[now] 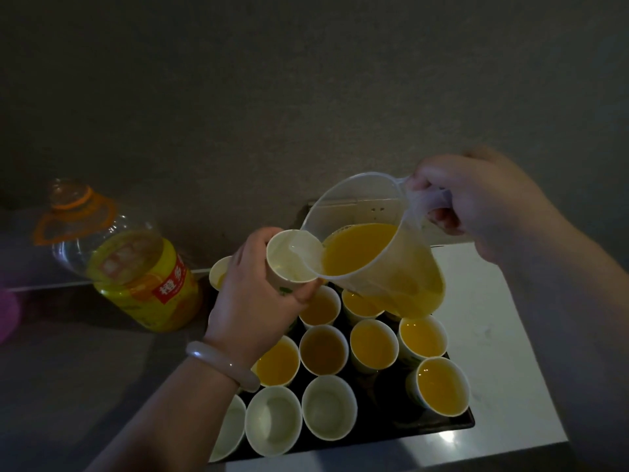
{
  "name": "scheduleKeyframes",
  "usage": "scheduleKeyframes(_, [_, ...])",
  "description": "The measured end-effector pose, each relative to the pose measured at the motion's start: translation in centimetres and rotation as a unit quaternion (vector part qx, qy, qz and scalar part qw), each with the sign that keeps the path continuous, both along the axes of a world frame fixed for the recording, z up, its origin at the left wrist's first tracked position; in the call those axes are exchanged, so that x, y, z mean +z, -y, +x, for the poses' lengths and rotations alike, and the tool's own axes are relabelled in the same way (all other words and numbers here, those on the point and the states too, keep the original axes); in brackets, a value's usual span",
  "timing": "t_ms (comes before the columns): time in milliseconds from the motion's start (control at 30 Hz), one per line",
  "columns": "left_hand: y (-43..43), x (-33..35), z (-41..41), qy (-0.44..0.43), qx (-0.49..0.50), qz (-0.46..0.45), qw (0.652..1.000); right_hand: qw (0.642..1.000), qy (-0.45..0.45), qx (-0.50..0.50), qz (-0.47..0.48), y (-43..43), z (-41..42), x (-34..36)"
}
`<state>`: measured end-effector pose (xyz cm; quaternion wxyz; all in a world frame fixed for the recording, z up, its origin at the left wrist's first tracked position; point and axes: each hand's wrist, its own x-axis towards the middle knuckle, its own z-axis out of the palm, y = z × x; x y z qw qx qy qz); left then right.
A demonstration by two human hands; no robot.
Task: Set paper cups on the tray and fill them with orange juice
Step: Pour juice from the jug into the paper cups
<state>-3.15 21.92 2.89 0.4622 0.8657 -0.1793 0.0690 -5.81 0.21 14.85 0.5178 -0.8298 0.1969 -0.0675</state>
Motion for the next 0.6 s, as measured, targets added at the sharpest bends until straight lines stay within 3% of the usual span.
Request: scheduleKeyframes(600, [-0.3,-0.3,-0.2,-0.006,0.001,0.002,1.0,0.992,-0.026,0.04,-0.115,-1.2,0.5,1.7])
